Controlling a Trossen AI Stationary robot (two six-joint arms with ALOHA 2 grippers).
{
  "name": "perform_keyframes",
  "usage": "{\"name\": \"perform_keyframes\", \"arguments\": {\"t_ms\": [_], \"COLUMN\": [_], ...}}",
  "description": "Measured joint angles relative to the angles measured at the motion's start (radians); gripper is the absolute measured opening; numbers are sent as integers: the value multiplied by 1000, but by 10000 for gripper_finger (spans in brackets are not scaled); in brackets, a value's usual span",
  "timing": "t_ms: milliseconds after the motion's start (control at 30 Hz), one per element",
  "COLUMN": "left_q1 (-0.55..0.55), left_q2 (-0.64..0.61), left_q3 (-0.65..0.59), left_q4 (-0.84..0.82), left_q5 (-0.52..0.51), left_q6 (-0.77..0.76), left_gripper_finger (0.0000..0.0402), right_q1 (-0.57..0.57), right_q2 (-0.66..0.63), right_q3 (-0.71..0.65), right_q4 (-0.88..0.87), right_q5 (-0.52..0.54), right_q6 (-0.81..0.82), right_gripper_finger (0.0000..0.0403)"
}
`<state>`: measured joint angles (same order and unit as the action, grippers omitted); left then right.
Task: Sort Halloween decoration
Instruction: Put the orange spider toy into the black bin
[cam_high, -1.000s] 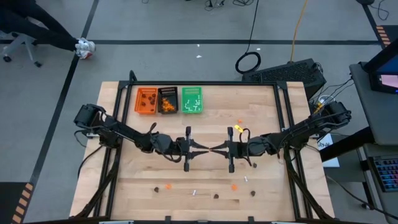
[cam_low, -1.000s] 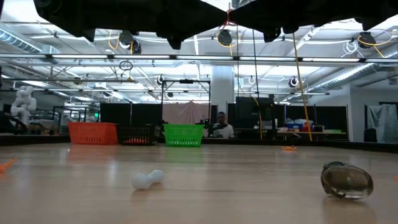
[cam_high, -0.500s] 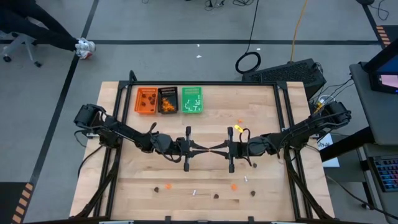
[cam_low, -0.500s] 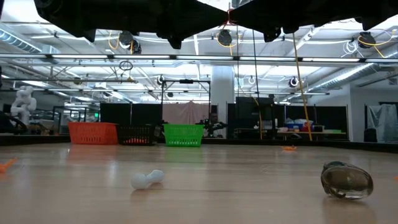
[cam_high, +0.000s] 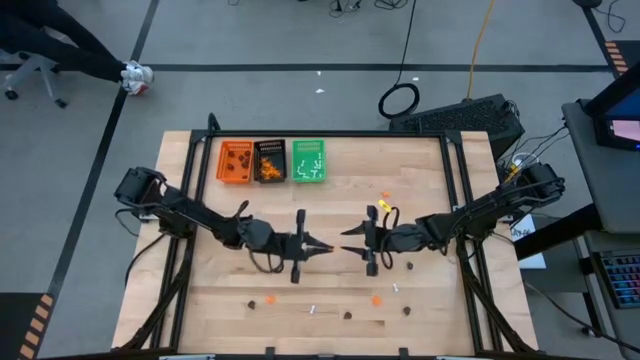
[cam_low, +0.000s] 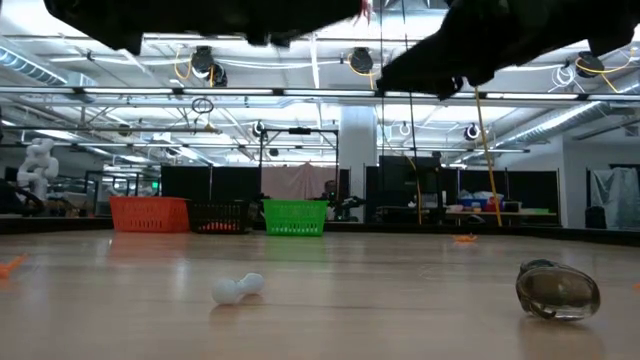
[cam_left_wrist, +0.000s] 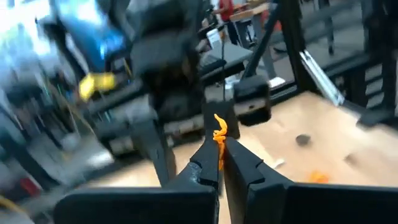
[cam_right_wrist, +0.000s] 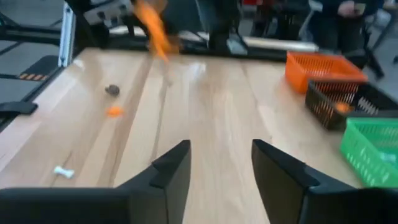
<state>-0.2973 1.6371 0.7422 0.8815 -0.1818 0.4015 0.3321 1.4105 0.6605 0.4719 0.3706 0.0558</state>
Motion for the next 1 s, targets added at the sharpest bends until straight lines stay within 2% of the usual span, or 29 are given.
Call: {"name": "perform_keyframes", "arguments": {"t_ms": [133,300,433,733,1000], "left_q1": [-29,-46,-46,-45,-46], "left_q2": [-27,-37,-37,-37,-37], "left_q3": [0,0,0,0,0], "left_q4": [3,1,1,27,26], "left_q5": [-1,-2,-14,-41,-60], "left_q6": [335,733,915,940,706], "left_gripper_finger": [3,3,3,3,3], "right_q1": [0,2,4,19,10], "right_q2": [7,53,120,242,281], "right_q3": [-1,-1,0,0,0], "right_q4": [-51,1,93,360,413], "right_q5": [0,-3,-5,-6,-2], "right_q6": [55,55,25,11,11], "right_gripper_finger": [168,169,169,169,169]}}
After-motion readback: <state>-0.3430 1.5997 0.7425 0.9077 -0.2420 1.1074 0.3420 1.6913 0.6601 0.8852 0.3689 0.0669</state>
